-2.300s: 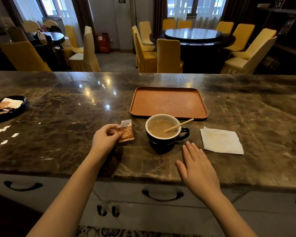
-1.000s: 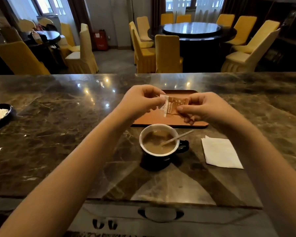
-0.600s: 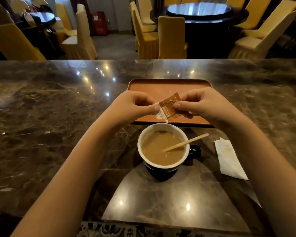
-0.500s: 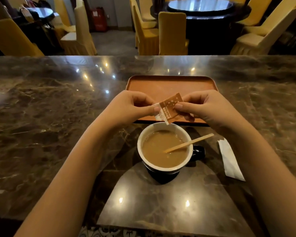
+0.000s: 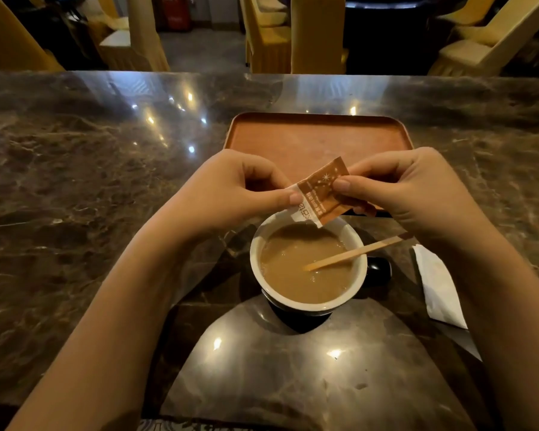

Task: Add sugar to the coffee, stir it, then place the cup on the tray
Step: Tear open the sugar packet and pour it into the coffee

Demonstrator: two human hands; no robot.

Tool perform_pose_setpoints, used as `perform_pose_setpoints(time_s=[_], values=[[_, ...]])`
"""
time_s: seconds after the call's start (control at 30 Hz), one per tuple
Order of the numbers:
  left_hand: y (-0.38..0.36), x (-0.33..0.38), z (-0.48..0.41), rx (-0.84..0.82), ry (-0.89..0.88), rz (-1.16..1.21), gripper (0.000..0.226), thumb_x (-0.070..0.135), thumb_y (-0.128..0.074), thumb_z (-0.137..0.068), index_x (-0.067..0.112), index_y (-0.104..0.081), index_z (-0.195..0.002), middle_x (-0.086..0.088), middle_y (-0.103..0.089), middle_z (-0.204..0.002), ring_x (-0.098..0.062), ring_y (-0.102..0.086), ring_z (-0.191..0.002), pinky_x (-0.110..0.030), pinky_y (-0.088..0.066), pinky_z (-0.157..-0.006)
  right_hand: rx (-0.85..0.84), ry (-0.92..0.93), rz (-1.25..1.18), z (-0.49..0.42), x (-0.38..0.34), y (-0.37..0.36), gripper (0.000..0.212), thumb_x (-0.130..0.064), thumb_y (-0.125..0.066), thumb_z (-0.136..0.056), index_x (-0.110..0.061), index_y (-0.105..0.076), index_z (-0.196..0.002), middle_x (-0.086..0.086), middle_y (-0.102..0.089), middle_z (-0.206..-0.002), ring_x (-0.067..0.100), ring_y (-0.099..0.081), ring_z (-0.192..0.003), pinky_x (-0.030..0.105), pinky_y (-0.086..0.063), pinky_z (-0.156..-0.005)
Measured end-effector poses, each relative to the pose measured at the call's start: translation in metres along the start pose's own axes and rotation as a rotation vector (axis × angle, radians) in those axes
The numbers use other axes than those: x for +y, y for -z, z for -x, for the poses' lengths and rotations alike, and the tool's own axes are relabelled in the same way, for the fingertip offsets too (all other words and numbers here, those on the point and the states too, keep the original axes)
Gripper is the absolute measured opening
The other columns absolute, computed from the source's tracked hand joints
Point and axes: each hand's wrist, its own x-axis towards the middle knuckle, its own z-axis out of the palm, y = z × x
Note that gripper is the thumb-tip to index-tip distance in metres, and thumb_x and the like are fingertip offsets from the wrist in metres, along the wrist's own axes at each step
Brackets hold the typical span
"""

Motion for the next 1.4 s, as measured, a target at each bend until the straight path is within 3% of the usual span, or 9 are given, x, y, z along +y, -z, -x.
perform_pose_setpoints(time_s=[0.17,0.47,0.63,0.87,1.03,1.23,1.4], values=[[-0.0036,0.0008,-0.0008,-0.008,0.003,-0.029,0.018,0.03,-0.067,-0.074,0.014,-0.071,-0.081,-0.005,-0.073,-0.08,-0.021,-0.067,-0.076,-0.029,-0.055,-0.076,0.008,0.003,0.018,0.0004,0.0026,-0.0012,0.006,-0.019,-0.066,-0.074,-0.022,-0.069,-0.078,-0.017,-0.07,-0.082,0.004,-0.067,-0.068,0.01,-0.05,-0.054],[-0.0047,0.0009,-0.0006,0.003,-0.012,-0.019,0.026,0.038,-0.064,-0.068,0.016,-0.071,-0.081,-0.004,-0.073,-0.079,-0.019,-0.067,-0.075,-0.028,-0.054,-0.076,-0.018,-0.008,-0.043,0.0,0.0023,0.0002,0.016,-0.028,-0.065,-0.066,-0.019,-0.071,-0.079,-0.006,-0.072,-0.082,0.023,-0.066,-0.072,0.019,-0.054,-0.056],[-0.0073,0.0014,-0.0006,-0.011,-0.027,-0.009,0.029,0.039,-0.063,-0.066,0.014,-0.071,-0.081,-0.005,-0.072,-0.079,-0.02,-0.066,-0.073,-0.027,-0.054,-0.073,0.008,0.0,-0.014,0.0,0.0038,-0.0008,0.011,-0.024,-0.066,-0.07,-0.019,-0.071,-0.079,-0.009,-0.071,-0.082,0.02,-0.066,-0.071,0.014,-0.053,-0.054],[-0.0068,-0.0005,-0.0012,0.034,-0.003,-0.013,0.017,0.029,-0.067,-0.074,0.013,-0.071,-0.078,-0.007,-0.072,-0.076,-0.017,-0.065,-0.066,-0.015,-0.052,-0.059,0.002,-0.011,-0.02,0.0009,0.0013,-0.0004,0.01,-0.026,-0.066,-0.068,-0.022,-0.07,-0.076,-0.011,-0.071,-0.081,0.012,-0.067,-0.066,0.012,-0.051,-0.052],[-0.0081,0.0012,-0.0002,0.0,-0.031,-0.038,0.023,0.035,-0.065,-0.072,0.015,-0.071,-0.084,-0.005,-0.073,-0.082,-0.021,-0.067,-0.077,-0.032,-0.052,-0.078,0.011,-0.023,0.006,0.001,0.0032,0.0003,0.005,-0.022,-0.067,-0.073,-0.022,-0.07,-0.077,-0.011,-0.071,-0.08,0.006,-0.064,-0.061,0.011,-0.049,-0.051],[-0.0092,0.0024,0.0012,-0.002,-0.073,-0.051,0.034,0.044,-0.059,-0.066,0.017,-0.071,-0.083,-0.008,-0.071,-0.083,-0.027,-0.064,-0.078,-0.038,-0.052,-0.073,0.015,-0.046,-0.046,0.0021,0.0019,-0.0007,0.006,-0.022,-0.066,-0.071,-0.022,-0.07,-0.076,-0.01,-0.072,-0.079,0.008,-0.065,-0.064,0.013,-0.052,-0.054],[-0.0102,-0.0006,0.0001,0.077,-0.035,-0.033,0.02,0.034,-0.066,-0.073,0.016,-0.071,-0.079,-0.005,-0.069,-0.08,-0.027,-0.063,-0.076,-0.032,-0.053,-0.069,-0.048,-0.064,-0.085,0.0033,-0.001,0.0018,0.019,-0.025,-0.065,-0.067,-0.02,-0.069,-0.084,-0.011,-0.072,-0.086,0.005,-0.069,-0.075,0.012,-0.053,-0.061]])
